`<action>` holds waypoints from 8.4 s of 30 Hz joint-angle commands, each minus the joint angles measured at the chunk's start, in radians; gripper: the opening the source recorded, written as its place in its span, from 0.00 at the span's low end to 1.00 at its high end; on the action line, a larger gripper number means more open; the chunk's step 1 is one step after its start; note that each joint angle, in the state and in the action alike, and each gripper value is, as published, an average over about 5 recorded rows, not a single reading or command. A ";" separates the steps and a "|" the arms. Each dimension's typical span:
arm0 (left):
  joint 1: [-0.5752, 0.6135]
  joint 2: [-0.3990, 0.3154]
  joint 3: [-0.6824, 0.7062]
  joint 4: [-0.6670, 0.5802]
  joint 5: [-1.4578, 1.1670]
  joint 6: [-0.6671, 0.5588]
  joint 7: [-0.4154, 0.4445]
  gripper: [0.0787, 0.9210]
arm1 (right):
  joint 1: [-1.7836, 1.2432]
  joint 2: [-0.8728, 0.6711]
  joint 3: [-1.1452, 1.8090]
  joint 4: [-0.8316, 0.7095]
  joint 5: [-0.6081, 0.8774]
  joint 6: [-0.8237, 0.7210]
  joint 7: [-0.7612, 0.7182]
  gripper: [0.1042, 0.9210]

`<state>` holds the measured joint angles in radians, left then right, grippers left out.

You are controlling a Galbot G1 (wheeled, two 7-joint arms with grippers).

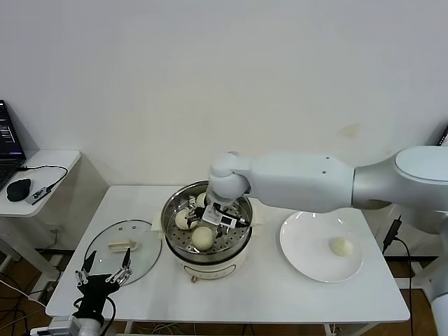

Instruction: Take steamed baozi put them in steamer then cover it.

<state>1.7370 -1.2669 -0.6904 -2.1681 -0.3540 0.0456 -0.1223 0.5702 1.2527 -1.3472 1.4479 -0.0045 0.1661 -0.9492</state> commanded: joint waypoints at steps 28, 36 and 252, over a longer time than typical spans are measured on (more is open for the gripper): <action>-0.024 0.071 0.009 0.018 -0.017 0.005 0.002 0.88 | -0.228 -0.786 0.279 0.155 -0.011 -0.448 -0.138 0.88; -0.014 0.070 0.013 0.017 -0.008 0.005 0.003 0.88 | -0.543 -0.807 0.553 0.039 -0.134 -0.420 -0.145 0.88; -0.398 0.296 0.097 0.675 1.455 -0.163 -0.041 0.88 | -2.203 0.217 2.297 0.516 0.076 -0.002 0.802 0.88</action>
<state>1.4760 -0.9994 -0.6355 -1.6091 0.9738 -0.0995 -0.1613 -1.5897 1.4417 0.8914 1.9472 0.0797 0.1520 -0.1504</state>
